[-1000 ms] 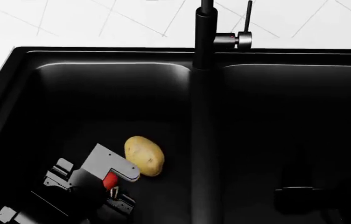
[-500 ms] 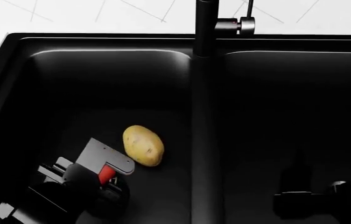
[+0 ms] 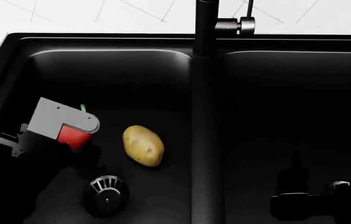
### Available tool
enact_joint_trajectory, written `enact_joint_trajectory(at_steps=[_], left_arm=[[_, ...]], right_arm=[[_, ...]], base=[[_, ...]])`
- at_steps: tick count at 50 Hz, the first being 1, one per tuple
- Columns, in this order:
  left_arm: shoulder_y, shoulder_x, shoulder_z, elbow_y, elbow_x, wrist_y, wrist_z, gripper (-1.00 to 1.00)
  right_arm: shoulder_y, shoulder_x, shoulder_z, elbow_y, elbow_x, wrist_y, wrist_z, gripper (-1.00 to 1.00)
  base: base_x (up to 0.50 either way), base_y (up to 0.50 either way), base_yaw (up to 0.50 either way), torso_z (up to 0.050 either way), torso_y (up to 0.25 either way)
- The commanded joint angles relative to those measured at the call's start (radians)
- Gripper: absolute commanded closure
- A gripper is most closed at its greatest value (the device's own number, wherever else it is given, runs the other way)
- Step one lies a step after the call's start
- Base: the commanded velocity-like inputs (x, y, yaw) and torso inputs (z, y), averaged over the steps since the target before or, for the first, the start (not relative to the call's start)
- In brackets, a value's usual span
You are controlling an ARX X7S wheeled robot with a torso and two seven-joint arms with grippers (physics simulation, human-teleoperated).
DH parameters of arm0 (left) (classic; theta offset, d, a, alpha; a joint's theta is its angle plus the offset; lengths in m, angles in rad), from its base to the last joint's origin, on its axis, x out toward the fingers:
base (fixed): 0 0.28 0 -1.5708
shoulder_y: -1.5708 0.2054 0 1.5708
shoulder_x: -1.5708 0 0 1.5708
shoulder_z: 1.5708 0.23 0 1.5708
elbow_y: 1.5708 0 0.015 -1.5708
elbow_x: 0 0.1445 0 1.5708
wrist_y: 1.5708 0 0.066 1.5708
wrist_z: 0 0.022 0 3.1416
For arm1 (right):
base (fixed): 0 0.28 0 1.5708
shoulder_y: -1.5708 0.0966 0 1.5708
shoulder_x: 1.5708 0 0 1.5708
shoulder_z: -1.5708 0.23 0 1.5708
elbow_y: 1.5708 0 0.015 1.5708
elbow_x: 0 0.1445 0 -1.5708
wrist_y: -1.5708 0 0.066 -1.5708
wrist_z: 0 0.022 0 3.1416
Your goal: Pick the vegetables from the sink and place them on the cutting board.
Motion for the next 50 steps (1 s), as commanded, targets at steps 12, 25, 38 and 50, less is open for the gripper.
enact_joint_trajectory(at_steps=[12,25,38,50], left_arm=[[-0.118,-0.43,-0.212,0.555,-0.292,-0.059,-0.132,1.0],[-0.13,-0.533,-0.271,0.571,-0.34,-0.038,-0.127,1.0],[-0.148,-0.565,-0.293,0.557,-0.339,-0.031,-0.111,1.0],[-0.139,-0.573,-0.297,0.572,-0.339,-0.025,-0.115,1.0]], right_arm=[[0.066,0.019,0.003,-0.021,0.053,0.024,0.034,-1.0],[0.091,0.051,0.043,-0.047,0.098,0.032,0.071,-1.0],[0.146,0.078,0.018,-0.06,0.106,0.044,0.09,-1.0],[0.141,0.074,-0.022,-0.066,0.083,0.035,0.071,-1.0]], base=[[0.0,0.0,0.0,0.0,0.0],[0.0,0.0,0.0,0.0,0.0],[0.0,0.0,0.0,0.0,0.0],[0.1,0.32,0.0,0.0,0.0]])
